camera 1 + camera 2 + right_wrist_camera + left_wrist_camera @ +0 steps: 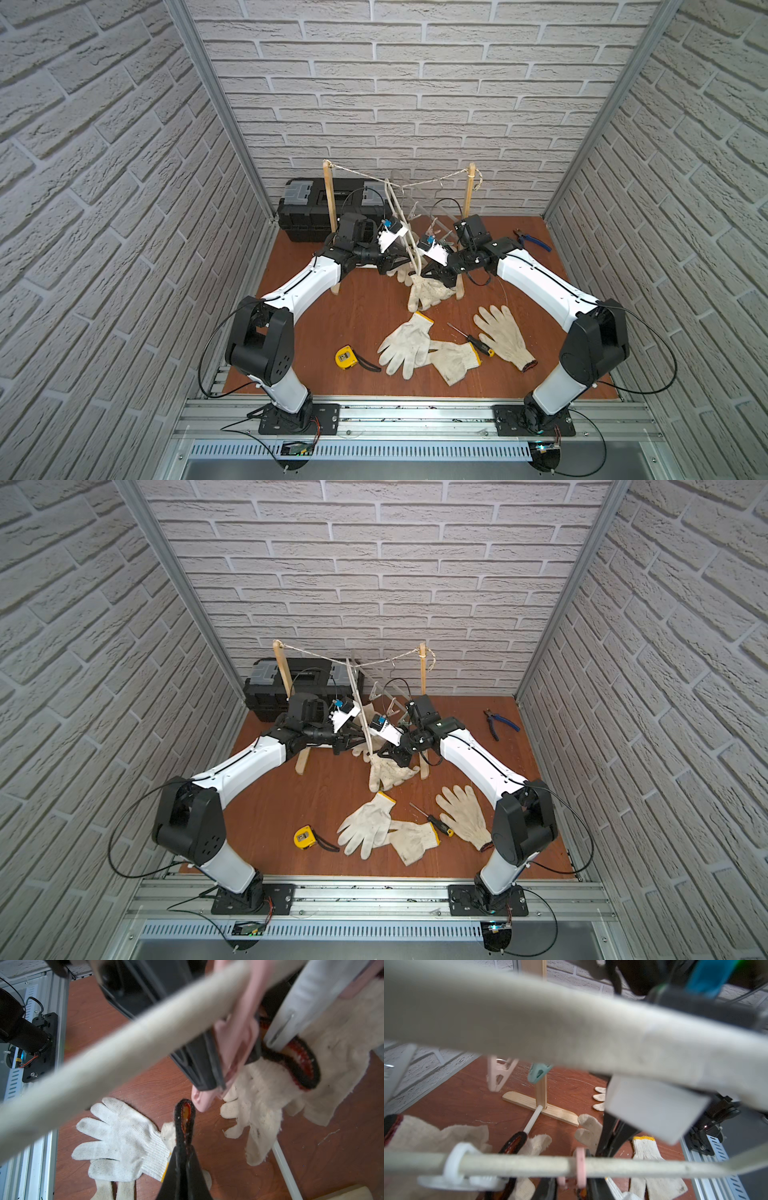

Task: Clip the gloves onto a hanger to dry
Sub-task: Clamp the glove onto the hanger.

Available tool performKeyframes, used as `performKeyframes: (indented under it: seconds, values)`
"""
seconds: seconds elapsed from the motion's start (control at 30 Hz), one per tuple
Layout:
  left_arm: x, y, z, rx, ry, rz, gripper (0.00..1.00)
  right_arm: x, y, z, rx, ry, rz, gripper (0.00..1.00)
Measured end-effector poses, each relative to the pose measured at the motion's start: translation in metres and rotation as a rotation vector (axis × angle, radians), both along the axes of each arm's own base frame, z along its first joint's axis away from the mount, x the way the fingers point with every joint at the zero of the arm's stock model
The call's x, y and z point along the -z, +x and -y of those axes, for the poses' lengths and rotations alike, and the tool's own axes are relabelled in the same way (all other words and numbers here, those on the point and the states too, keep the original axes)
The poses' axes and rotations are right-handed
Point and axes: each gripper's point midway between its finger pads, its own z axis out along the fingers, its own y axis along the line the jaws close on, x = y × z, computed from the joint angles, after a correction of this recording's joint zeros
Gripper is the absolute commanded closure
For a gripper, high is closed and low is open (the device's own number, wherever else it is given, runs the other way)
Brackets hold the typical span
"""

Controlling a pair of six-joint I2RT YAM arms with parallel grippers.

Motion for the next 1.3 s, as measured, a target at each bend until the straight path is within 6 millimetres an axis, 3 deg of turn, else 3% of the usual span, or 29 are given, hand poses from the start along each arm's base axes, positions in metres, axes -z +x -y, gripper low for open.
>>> performKeyframes:
  seconds: [0.2,1.3]
  values:
    - [-0.004,-0.005,-0.001,0.017,-0.005,-0.018,0.77,0.009,0.002,-0.005,-0.026,0.022,-0.034,0.98]
    - [0.002,-0.005,0.001,0.066,0.009,-0.044,0.76,-0.016,0.014,-0.013,-0.019,0.158,-0.036,0.98]
